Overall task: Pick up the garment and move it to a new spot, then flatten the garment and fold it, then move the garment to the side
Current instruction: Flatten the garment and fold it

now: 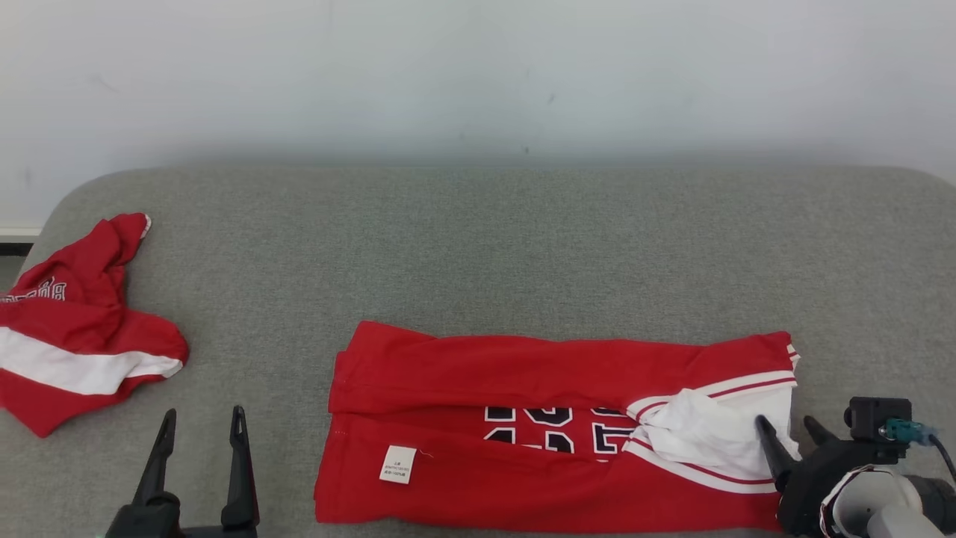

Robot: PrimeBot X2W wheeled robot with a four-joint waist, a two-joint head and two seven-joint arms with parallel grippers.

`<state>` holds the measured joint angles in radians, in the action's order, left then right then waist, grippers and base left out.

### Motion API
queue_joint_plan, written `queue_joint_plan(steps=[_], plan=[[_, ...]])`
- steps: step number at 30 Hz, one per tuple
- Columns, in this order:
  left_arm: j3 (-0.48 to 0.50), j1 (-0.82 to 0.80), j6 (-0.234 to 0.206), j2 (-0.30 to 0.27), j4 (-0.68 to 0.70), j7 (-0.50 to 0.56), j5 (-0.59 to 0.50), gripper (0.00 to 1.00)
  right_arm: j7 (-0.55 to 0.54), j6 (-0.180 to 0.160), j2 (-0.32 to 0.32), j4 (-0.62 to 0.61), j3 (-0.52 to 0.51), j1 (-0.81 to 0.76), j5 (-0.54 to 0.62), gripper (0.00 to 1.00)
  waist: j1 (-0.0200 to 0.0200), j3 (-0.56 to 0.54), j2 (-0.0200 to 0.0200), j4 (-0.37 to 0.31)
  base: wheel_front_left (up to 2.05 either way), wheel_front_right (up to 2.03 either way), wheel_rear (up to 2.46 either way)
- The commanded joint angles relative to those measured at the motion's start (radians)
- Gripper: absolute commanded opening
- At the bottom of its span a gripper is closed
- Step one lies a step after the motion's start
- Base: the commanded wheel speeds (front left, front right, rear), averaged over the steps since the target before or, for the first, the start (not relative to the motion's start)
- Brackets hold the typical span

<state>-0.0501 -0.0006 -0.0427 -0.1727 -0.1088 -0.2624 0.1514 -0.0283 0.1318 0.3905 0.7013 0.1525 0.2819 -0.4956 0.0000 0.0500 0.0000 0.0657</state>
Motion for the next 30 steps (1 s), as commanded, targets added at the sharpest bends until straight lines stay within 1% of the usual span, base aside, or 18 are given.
queue_joint_plan(steps=[1, 10, 11, 12, 13, 14, 17, 20, 25, 29, 30], plan=[[0.005, 0.007, 0.005, 0.005, 0.003, -0.003, -0.007, 1.00, -0.006, -0.002, -0.008, 0.013, 0.001, 0.011, 0.003, 1.00, 0.0000, -0.004, 0.0000, 0.012, 0.00, 0.00, 0.00], [0.012, 0.012, 0.023, 0.015, -0.024, -0.003, -0.038, 1.00, -0.064, -0.002, -0.052, 0.149, 0.026, 0.042, -0.048, 1.00, 0.0000, -0.003, 0.0000, 0.020, 0.00, 0.00, 0.00], [0.010, 0.014, 0.022, 0.011, -0.031, -0.003, -0.046, 1.00, -0.074, -0.002, -0.054, 0.163, 0.031, 0.042, -0.054, 0.69, 0.0000, -0.004, 0.0000, 0.018, 0.00, 0.00, 0.00], [0.007, 0.017, 0.023, 0.009, -0.040, -0.003, -0.051, 1.00, -0.085, -0.002, -0.057, 0.174, 0.036, 0.042, -0.065, 0.42, 0.0000, -0.007, 0.0000, 0.017, 0.00, 0.00, 0.00], [0.007, 0.017, 0.024, 0.008, -0.043, -0.003, -0.055, 1.00, -0.092, -0.002, -0.058, 0.184, 0.039, 0.043, -0.075, 0.19, 0.0000, -0.009, 0.0000, 0.016, 0.00, 0.00, 0.00], [0.009, 0.017, 0.024, 0.008, -0.047, -0.003, -0.055, 1.00, -0.100, -0.002, -0.059, 0.192, 0.044, 0.044, -0.082, 0.00, 0.0000, -0.011, 0.0000, 0.015, 0.00, 0.00, 0.00], [0.016, 0.020, 0.023, 0.007, -0.056, -0.003, -0.058, 1.00, -0.101, -0.003, -0.060, 0.199, 0.053, 0.053, -0.113, 0.00, 0.0000, -0.019, 0.0000, 0.010, 0.00, 0.00, 0.00], [0.026, 0.021, 0.026, 0.009, -0.059, -0.003, -0.055, 1.00, -0.079, -0.003, -0.045, 0.193, 0.064, 0.069, -0.132, 0.00, 0.0000, -0.027, 0.0000, 0.005, 0.00, 0.00, 0.00], [0.039, 0.030, 0.023, 0.018, -0.050, -0.003, -0.055, 1.00, -0.025, -0.003, 0.035, 0.199, 0.050, 0.109, -0.142, 0.00, 0.0000, -0.040, 0.0000, -0.007, 0.00, 0.00, 0.00], [0.046, 0.040, 0.027, 0.024, -0.045, -0.003, -0.053, 1.00, 0.010, -0.003, 0.113, 0.228, 0.039, 0.121, -0.114, 0.00, 0.0000, -0.053, 0.0000, -0.014, 0.00, 0.00, 0.00], [0.048, 0.042, 0.026, 0.026, -0.045, -0.003, -0.053, 1.00, 0.018, -0.003, 0.124, 0.232, 0.037, 0.123, -0.107, 0.00, 0.0000, -0.055, 0.0000, -0.017, 0.00, 0.00, 0.00]])
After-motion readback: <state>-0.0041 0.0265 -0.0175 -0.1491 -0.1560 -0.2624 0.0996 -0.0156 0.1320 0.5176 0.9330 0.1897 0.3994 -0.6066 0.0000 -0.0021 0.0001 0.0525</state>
